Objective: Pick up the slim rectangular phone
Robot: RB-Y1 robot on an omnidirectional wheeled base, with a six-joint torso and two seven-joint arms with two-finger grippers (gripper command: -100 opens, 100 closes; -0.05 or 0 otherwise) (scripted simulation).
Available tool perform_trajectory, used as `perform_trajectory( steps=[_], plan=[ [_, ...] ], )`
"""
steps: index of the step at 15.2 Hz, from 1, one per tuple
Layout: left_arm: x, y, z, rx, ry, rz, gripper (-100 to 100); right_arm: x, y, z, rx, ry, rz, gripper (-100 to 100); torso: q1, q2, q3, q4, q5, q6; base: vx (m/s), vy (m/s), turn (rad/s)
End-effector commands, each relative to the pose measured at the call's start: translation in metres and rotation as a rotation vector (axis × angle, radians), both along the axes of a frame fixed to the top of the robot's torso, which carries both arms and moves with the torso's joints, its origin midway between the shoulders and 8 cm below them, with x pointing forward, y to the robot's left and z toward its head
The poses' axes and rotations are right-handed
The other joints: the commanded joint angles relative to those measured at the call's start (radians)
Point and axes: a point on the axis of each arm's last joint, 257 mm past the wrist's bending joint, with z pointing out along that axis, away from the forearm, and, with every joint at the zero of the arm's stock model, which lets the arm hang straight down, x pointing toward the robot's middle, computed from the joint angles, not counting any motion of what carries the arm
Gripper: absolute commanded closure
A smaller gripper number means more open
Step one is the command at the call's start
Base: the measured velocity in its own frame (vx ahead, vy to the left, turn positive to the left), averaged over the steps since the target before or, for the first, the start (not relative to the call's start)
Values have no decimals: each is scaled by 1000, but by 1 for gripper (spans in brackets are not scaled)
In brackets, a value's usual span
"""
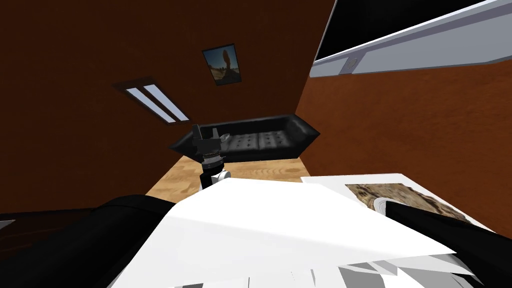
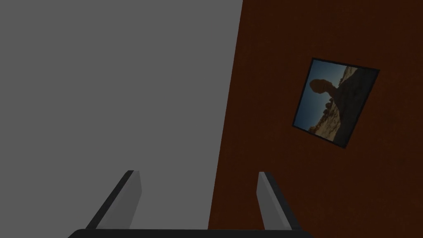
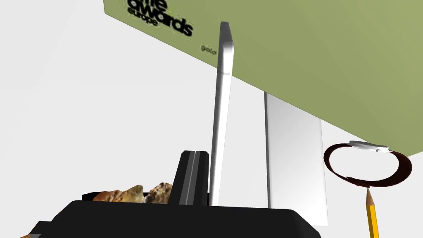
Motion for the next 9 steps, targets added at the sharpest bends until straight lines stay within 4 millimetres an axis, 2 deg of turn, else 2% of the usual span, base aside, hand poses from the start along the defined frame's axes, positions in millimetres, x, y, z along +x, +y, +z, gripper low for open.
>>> perform_trajectory(
  steps=[1,3,4,6,7,8,9],
  plan=[
    [0,0,0,0,0,0,0,17,-17,4,-8,-19,46,100,0,0,0,0,0,0,86,52,-306],
    [0,0,0,0,0,0,0,14,-13,4,-7,-14,35,100,1,-1,-1,0,0,-1,43,40,-105],
    [0,0,0,0,0,0,0,-15,-10,31,-5,64,30,-100,0,0,0,0,0,-1,3,8,49],
    [0,0,0,0,0,0,0,-20,-8,34,-1,78,29,-100,0,3,1,0,0,1,-10,-15,56],
    [0,0,0,0,0,0,0,-39,-6,56,0,135,23,-100,1,4,2,0,0,4,-19,-27,36],
    [0,0,0,0,0,0,0,-40,-6,57,1,138,23,-100,2,6,3,0,0,6,-24,-17,-13],
    [0,0,0,0,0,0,0,-55,-5,77,-1,187,18,-100,3,7,4,1,0,6,-34,-8,2]
  ],
)
